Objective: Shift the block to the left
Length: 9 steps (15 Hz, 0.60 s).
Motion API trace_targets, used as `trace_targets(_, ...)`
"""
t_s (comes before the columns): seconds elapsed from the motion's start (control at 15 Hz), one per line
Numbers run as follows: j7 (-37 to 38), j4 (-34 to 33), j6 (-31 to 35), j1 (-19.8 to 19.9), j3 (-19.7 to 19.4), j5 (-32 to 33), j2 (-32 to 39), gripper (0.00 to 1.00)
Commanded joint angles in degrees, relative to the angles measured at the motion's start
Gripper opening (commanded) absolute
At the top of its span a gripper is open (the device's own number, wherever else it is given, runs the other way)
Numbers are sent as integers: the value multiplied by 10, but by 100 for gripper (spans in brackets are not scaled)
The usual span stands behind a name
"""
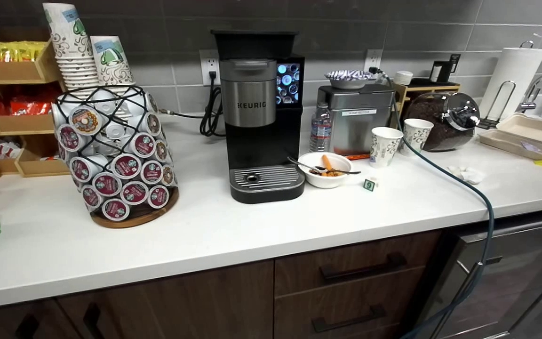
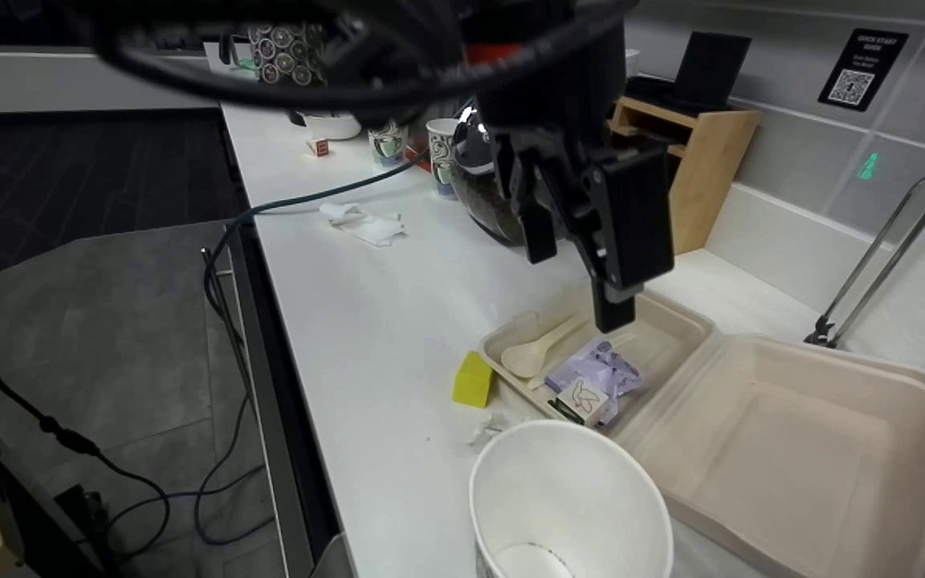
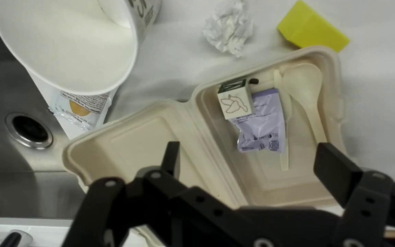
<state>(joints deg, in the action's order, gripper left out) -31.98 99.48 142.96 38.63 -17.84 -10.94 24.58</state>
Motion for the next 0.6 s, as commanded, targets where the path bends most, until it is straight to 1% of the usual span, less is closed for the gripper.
trace_targets(0.0, -94, -21, 22, 47, 46, 10, 40, 100)
trace_targets(0.07, -117, -31, 13, 62, 63, 0, 48, 100)
trace_targets(0.13, -128, -37, 15, 69, 69, 3, 56, 100)
trace_targets(0.27, -86, -54, 2, 67, 60, 19, 67, 100)
trace_targets(0.33, -91, -31, 17, 68, 67, 19, 52, 100)
trace_targets(0.53, -90, -41, 16, 71, 70, 22, 61, 100)
